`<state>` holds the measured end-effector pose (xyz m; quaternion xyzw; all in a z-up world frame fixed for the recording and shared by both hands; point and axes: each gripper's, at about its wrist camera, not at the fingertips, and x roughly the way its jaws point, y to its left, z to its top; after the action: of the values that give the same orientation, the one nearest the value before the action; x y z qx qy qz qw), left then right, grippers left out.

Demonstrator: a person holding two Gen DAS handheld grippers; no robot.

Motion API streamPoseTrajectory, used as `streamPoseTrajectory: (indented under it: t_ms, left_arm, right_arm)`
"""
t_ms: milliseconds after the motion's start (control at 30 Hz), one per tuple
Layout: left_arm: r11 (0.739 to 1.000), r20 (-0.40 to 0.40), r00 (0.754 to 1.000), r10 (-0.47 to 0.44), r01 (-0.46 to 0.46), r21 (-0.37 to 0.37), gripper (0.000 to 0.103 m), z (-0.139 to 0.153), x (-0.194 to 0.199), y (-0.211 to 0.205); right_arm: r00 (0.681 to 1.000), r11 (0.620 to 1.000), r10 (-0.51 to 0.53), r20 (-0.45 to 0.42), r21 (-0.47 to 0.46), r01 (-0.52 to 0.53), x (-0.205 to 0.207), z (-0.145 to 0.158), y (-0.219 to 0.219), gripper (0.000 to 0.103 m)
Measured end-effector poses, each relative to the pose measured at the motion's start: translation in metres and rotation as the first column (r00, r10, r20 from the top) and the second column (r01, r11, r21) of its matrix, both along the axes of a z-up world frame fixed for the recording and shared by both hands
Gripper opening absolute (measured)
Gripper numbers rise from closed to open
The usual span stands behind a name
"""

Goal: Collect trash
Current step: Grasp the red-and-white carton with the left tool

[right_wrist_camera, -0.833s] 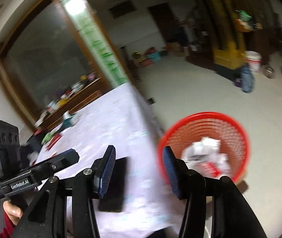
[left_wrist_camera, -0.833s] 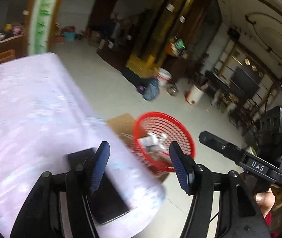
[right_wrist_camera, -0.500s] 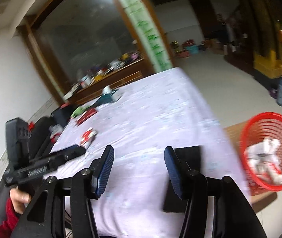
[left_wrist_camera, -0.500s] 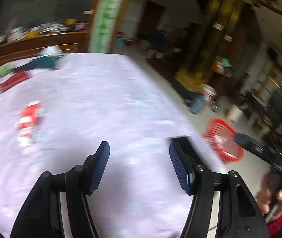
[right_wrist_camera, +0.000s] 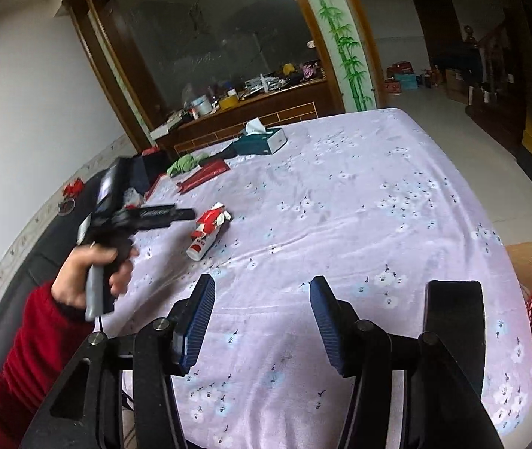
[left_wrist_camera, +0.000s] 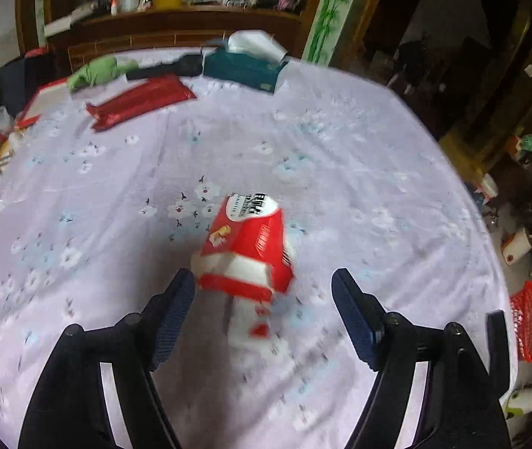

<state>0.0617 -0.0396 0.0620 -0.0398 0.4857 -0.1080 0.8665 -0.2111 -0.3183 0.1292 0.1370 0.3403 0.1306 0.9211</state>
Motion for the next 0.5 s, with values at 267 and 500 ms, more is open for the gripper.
streamPoseTrajectory:
  t_ms: [267, 500]
  left_arm:
    - [0.997, -0.101, 0.995, -0.009, 0.002, -0.073, 0.052, -0.041, 0.037, -0.003]
    - [0.964, -0.036, 0.999, -0.011, 0.001, -0.266, 0.022, -0.021, 0.015, 0.027]
  right_arm:
    - [0.999, 1.0, 0.005, -0.05, -0.014, -0.006, 0.01, -0.008, 0.007, 0.057]
    - [0.995, 0.999, 0.051, -0.089, -0.01, -0.052, 0.031, -0.006, 0.035, 0.057]
